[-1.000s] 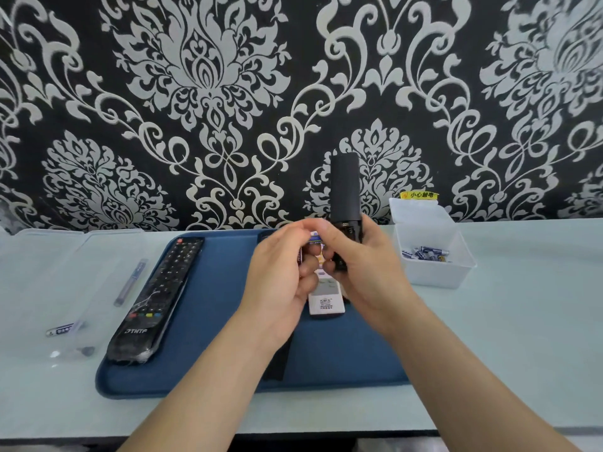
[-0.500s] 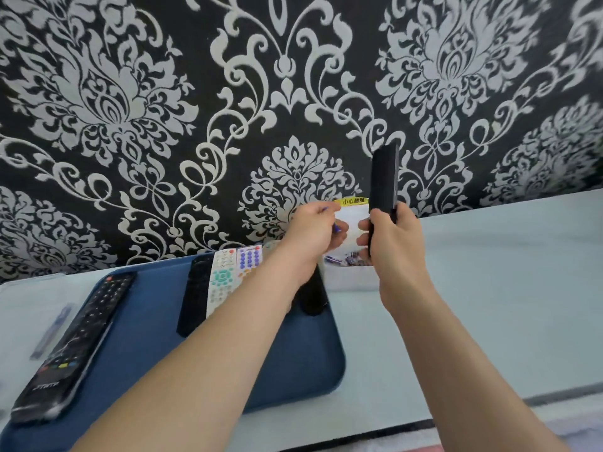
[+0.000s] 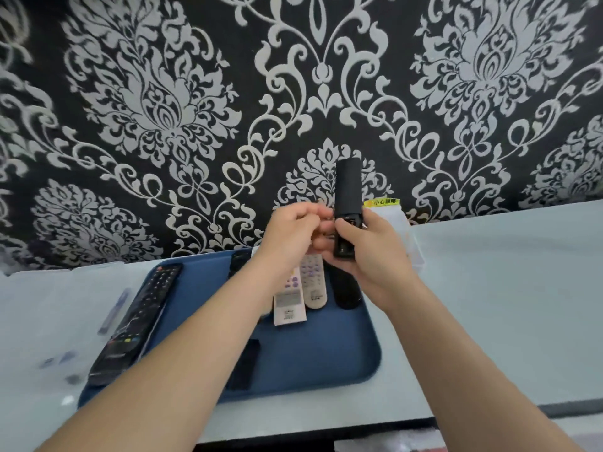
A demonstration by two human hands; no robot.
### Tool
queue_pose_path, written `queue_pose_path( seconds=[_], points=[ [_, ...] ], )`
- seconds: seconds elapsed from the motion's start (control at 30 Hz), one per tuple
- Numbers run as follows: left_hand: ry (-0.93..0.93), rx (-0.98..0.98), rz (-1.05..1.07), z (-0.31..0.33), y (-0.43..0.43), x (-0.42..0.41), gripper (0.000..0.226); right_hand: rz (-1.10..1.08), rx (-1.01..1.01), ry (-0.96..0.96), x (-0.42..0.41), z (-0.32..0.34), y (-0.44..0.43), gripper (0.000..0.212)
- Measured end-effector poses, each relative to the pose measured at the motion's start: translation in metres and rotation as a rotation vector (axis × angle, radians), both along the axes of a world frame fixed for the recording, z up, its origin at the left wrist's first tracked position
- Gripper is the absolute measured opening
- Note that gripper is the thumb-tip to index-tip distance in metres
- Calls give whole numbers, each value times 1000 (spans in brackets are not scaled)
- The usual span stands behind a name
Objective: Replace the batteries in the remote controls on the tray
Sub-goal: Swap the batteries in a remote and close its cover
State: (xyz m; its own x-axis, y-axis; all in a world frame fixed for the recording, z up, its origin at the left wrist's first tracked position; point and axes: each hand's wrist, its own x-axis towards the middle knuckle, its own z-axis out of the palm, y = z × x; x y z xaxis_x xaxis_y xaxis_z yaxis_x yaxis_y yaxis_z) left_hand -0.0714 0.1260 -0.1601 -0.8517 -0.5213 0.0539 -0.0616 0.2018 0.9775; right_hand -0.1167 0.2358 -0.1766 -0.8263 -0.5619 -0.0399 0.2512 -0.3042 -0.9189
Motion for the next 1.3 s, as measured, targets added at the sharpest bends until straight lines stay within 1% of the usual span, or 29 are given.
queue_pose_path(
  seconds=[0.07, 0.17, 0.2, 0.27, 0.37, 0.4, 0.5, 0.57, 0.63, 0.73, 0.9, 0.97, 1.03, 1.1, 1.2, 1.27, 1.3],
  points=[
    [-16, -35, 22, 3, -20, 23, 26, 119, 25, 57, 14, 1, -14, 13],
    [-79, -152, 36, 7, -45, 57, 26, 238, 102, 144, 36, 3, -30, 15],
    [-96, -196, 37, 6, -49, 60, 26, 254, 134, 177, 38, 2, -28, 15],
    [-119, -324, 102, 8, -81, 96, 28, 296, 185, 245, 63, 3, -53, 15],
    [-182, -483, 177, 7, -126, 141, 31, 351, 173, 265, 95, 2, -86, 11],
    [-224, -523, 209, 6, -145, 160, 31, 377, 187, 277, 107, 4, -101, 12],
    [-365, -604, 283, 5, -192, 207, 29, 442, 233, 308, 136, 8, -142, 21],
    [-473, -653, 287, 2, -218, 231, 26, 455, 274, 374, 148, 9, -164, 23],
    [-622, -732, 229, -1, -240, 255, 23, 469, 319, 464, 162, 8, -189, 20],
    [-805, -930, 59, -10, -253, 270, 18, 498, 375, 494, 178, 2, -219, 15],
    [-1004, -1187, -175, -16, -254, 253, 18, 521, 454, 511, 190, -17, -243, 15],
    [-1063, -1258, -216, -20, -252, 247, 8, 523, 461, 475, 191, -22, -246, 15],
    [-1051, -1305, -207, -19, -253, 244, 6, 515, 435, 433, 190, -24, -246, 13],
    [-1010, -1274, -207, -14, -256, 245, 8, 520, 411, 406, 188, -24, -246, 13],
    [-1006, -1136, -351, -7, -256, 245, 10, 516, 399, 398, 186, -25, -244, 11],
    [-1025, -1136, -445, -9, -251, 243, 18, 502, 402, 412, 187, -26, -244, 11],
    [-1025, -1135, -459, -13, -251, 244, 22, 504, 403, 415, 190, -27, -245, 11]
  ],
)
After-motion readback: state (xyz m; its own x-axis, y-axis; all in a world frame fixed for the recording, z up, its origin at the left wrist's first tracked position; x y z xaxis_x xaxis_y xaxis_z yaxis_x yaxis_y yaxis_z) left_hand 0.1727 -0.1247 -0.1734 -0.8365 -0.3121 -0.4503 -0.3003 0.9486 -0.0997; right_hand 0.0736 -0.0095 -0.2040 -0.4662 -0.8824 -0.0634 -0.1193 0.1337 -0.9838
